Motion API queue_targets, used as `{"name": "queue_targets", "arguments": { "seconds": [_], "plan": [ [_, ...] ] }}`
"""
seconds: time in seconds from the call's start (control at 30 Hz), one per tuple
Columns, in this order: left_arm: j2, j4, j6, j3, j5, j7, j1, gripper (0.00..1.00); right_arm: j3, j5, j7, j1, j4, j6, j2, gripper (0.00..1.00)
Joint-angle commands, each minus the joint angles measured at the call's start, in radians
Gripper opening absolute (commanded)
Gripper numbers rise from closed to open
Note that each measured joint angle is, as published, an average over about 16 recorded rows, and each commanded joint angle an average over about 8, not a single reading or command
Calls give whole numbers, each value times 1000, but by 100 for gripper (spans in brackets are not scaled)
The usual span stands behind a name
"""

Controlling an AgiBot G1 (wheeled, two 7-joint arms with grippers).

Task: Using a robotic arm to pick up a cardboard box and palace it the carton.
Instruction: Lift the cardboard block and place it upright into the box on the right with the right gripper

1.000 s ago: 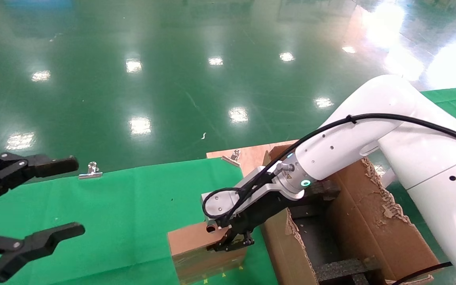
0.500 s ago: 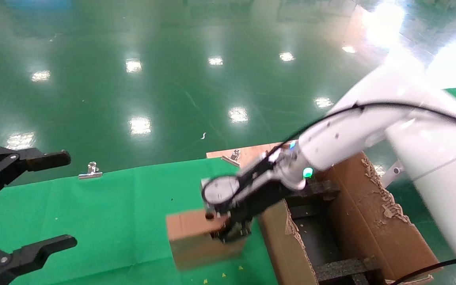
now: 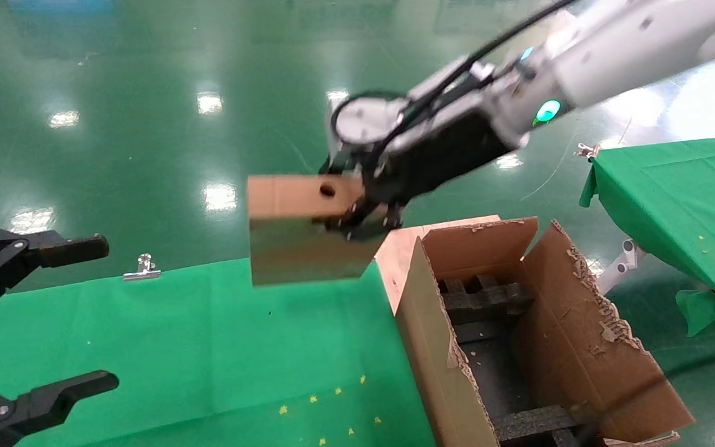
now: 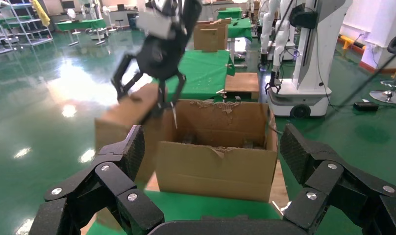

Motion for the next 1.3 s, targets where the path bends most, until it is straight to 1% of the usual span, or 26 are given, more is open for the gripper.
{"name": "queue_targets", "arguments": {
  "seconds": [0.03,0.23,0.4,0.53,0.73,0.9,1.03,1.17,1.3],
  "plan": [
    [0,0,0,0,0,0,0,100,-13,13,-9,43,-19,-1,5,0],
    [0,0,0,0,0,0,0,100,-65,70,-27,88,-63,-3,35,0],
    [0,0,0,0,0,0,0,100,-116,112,-36,123,-89,-6,99,0],
    [0,0,0,0,0,0,0,100,-171,128,-35,164,-89,-9,180,0],
    [0,0,0,0,0,0,0,100,-267,138,-16,233,-54,-11,330,0],
    [0,0,0,0,0,0,0,100,-349,140,17,287,-6,-10,459,0],
    [0,0,0,0,0,0,0,100,-405,151,52,311,31,-6,552,0],
    [0,0,0,0,0,0,0,100,-442,172,85,316,56,-1,614,0],
    [0,0,0,0,0,0,0,100,-460,192,102,316,67,3,643,0]
  ]
}}
